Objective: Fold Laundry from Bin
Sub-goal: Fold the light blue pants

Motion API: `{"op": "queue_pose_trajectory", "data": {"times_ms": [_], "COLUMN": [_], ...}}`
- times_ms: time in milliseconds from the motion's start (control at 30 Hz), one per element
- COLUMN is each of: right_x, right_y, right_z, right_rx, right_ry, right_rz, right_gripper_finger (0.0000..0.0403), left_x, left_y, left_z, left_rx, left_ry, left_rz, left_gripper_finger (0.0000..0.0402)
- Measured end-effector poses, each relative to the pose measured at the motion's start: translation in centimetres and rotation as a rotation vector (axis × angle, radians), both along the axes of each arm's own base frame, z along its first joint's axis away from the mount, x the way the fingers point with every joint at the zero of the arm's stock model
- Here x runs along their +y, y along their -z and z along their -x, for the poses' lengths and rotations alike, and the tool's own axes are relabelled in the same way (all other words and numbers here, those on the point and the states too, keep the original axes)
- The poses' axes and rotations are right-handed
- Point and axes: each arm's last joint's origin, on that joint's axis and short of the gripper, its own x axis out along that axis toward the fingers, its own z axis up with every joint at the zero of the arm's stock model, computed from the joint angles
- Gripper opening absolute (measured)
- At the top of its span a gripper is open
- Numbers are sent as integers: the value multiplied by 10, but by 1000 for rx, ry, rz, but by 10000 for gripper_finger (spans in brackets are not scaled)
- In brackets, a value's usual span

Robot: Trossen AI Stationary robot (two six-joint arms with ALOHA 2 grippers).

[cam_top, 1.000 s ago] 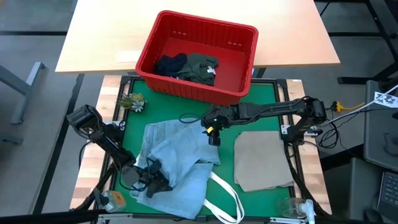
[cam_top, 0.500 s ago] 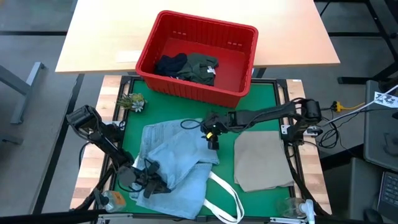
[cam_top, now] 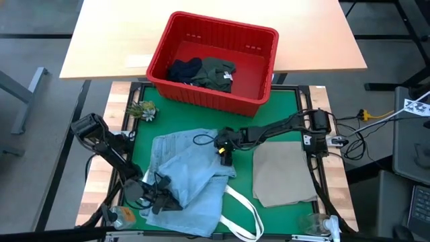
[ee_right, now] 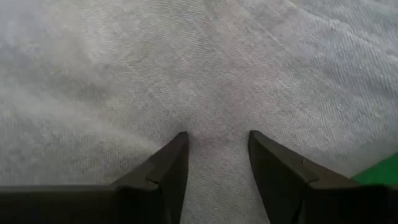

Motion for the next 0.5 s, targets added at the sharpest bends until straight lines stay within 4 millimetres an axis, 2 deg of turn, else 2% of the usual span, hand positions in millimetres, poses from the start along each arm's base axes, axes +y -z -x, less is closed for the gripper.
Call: {"op": "queue_pose_trajectory", "data": {"times_ms": [200, 500], "right_x": [0, -1], "right_y": [-3, -30], "right_z": [8, 32], "right_rx": [73, 195], "right_ry": [16, 18], "right_rz": [-4, 1], "right_gripper_finger": [172, 172], "left_x": [-7, -14], "left_y": [-13, -18], "left_z": [11, 24], "left_rx": [-9, 4], "left_ry": [59, 43], "left_rz": [92, 177], "left_gripper_finger": [135, 135]}}
